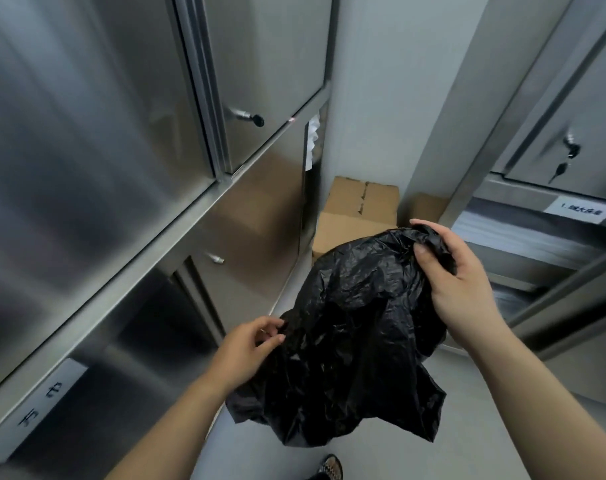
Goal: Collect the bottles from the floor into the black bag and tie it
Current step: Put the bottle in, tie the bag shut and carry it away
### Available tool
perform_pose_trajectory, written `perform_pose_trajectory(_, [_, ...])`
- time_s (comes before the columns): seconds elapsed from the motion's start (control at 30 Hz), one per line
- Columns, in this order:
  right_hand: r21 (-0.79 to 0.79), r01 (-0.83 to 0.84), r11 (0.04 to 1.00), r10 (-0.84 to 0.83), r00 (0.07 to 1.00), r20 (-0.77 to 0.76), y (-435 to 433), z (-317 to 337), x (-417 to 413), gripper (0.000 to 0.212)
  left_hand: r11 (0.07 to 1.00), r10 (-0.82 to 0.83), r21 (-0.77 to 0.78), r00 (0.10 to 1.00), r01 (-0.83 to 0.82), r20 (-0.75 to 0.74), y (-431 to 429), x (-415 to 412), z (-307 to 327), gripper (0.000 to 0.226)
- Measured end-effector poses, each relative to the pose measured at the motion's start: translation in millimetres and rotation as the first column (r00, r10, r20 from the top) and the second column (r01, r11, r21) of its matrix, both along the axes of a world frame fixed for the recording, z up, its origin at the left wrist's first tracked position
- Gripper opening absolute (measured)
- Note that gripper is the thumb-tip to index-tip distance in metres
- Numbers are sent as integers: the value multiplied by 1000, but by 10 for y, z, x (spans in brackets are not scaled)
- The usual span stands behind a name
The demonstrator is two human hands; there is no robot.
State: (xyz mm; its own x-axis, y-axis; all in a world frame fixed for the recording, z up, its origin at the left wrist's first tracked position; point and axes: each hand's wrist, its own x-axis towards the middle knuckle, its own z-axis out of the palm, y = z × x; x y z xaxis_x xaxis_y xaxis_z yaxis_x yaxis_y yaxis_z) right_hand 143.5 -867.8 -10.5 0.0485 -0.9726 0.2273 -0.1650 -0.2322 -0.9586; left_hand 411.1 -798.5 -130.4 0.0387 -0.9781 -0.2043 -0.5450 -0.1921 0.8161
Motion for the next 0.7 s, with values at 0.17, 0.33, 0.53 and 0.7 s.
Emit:
perform_pose_trajectory(0.17, [3, 26, 1000, -26, 999, -18, -380, -34, -305, 29, 991, 119, -44, 984, -126, -134, -348, -275, 8, 18])
perform_pose_trajectory(0.33, [-15, 109, 994, -109, 994, -10, -678, -6, -583, 30, 986, 158, -13, 965, -165, -208, -681, -298, 20, 14])
perform_pose_trajectory(0.53, [-27, 154, 988, -156, 984, -90, -869, 66, -777, 34, 971, 216, -11, 903, -237, -370, -1122, -482, 190, 24])
perform_pose_trajectory(0.7, [-40, 222, 974, -225, 972, -71, -1024, 106, -949, 31, 965, 171, -111, 895, -236, -412, -1485, -688, 506, 21])
